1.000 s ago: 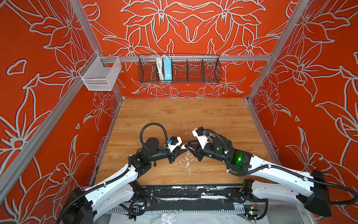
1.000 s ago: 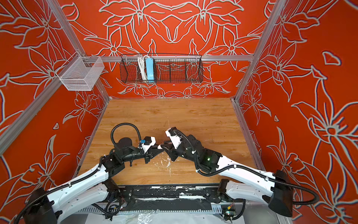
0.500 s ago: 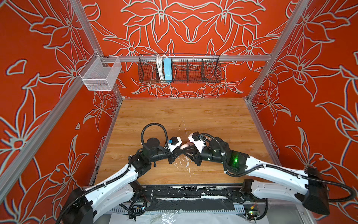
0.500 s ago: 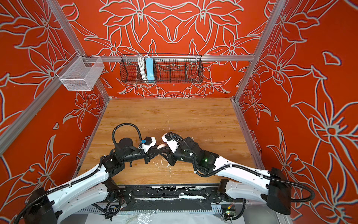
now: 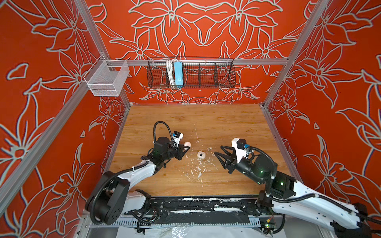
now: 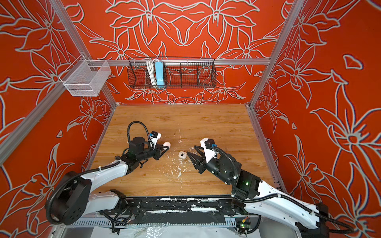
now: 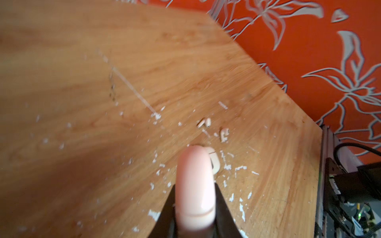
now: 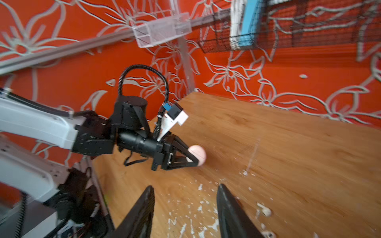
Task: Insert wireless bluetooth earbuds into charging case
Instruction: Place the charging case at the center of the table.
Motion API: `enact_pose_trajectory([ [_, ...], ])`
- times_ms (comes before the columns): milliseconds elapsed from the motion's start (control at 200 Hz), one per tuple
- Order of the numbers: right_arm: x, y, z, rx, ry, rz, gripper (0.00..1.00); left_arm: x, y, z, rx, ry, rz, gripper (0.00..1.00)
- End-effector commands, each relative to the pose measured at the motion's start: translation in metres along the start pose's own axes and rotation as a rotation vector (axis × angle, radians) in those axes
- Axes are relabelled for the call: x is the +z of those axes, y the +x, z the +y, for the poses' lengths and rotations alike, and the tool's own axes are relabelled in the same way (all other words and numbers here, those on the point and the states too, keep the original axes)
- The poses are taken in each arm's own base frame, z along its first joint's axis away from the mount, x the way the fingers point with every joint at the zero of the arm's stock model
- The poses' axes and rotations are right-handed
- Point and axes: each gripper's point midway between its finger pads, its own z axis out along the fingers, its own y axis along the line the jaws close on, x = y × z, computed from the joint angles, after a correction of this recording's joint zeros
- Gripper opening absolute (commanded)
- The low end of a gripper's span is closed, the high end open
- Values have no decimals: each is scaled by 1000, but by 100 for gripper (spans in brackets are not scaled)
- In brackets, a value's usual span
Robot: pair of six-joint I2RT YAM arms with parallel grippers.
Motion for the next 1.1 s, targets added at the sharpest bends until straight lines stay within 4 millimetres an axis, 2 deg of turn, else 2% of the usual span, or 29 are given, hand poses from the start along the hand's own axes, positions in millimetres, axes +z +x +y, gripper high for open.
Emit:
enact_pose_trajectory([
  [0, 4, 20, -37, -15, 206, 47, 51, 11, -11, 15, -132, -67, 52, 0],
  [135, 15, 29, -36, -28, 215, 92, 50, 27, 1, 36, -269, -107, 146, 0],
  [365, 23, 37, -35, -30, 219, 132, 50, 48, 25, 60, -514, -40, 220, 0],
  [736, 22, 36, -36, -30, 223, 131, 51, 52, 42, 84, -702, 10, 203, 0],
  [886, 21, 35, -36, -27, 223, 127, 50, 49, 48, 88, -716, 2, 188, 23],
  [1096, 19, 33, -35, -26, 214, 121, 51, 31, 44, 96, -637, -129, 177, 33],
])
